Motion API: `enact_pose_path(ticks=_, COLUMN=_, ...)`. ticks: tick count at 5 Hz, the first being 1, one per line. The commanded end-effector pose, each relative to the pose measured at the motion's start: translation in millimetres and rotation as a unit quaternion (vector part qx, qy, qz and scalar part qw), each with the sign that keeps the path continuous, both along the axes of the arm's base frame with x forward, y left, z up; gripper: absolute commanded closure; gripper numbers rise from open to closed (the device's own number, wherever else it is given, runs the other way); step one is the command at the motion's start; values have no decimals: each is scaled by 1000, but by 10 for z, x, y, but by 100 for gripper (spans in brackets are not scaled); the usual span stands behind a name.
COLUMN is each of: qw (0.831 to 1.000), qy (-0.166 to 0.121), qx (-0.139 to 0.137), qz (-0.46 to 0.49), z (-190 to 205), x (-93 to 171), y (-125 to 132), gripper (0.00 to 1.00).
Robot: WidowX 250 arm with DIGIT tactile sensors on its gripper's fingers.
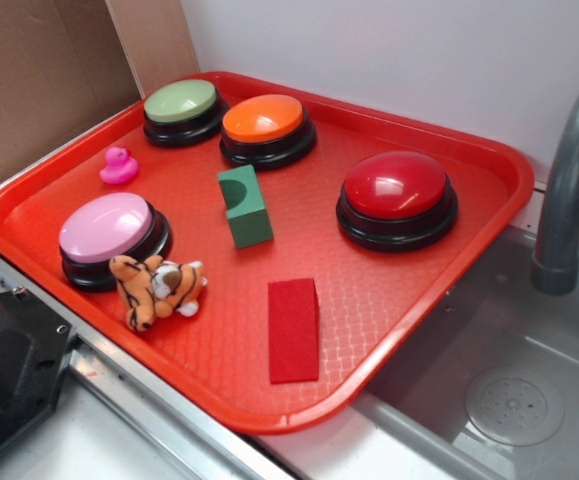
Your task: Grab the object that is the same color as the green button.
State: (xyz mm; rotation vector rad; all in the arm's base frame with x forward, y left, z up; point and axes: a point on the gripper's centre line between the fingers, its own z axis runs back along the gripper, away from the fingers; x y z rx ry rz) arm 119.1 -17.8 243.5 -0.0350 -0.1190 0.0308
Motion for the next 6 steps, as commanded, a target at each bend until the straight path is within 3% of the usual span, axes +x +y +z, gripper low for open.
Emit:
enact_pose_path(ticks=1, qw=1000, qy=0, qx=0, qz=0, z=0, x=0, y=0, gripper=0)
enact_pose_path(ticks=2, qw=994, qy=-60, qx=-56, qz=76, z=-85, x=340, y=-118, gripper=0)
enact_pose_path(ticks=3, qw=985, qy=-79, qx=-42, qz=150, z=-263, x=590, y=-175, gripper=0)
enact_pose_path(ticks=4, qw=969, qy=-78, qx=-2, qz=234, z=-564, x=751, y=-150, gripper=0)
enact_pose_path(ticks=5, qw=950, qy=-62, qx=22, qz=306, z=-891, x=836, y=-78, gripper=0)
enact_pose_path(ticks=6, qw=935, qy=-54, qx=46, qz=348, z=-1115, x=883, y=-206, gripper=0)
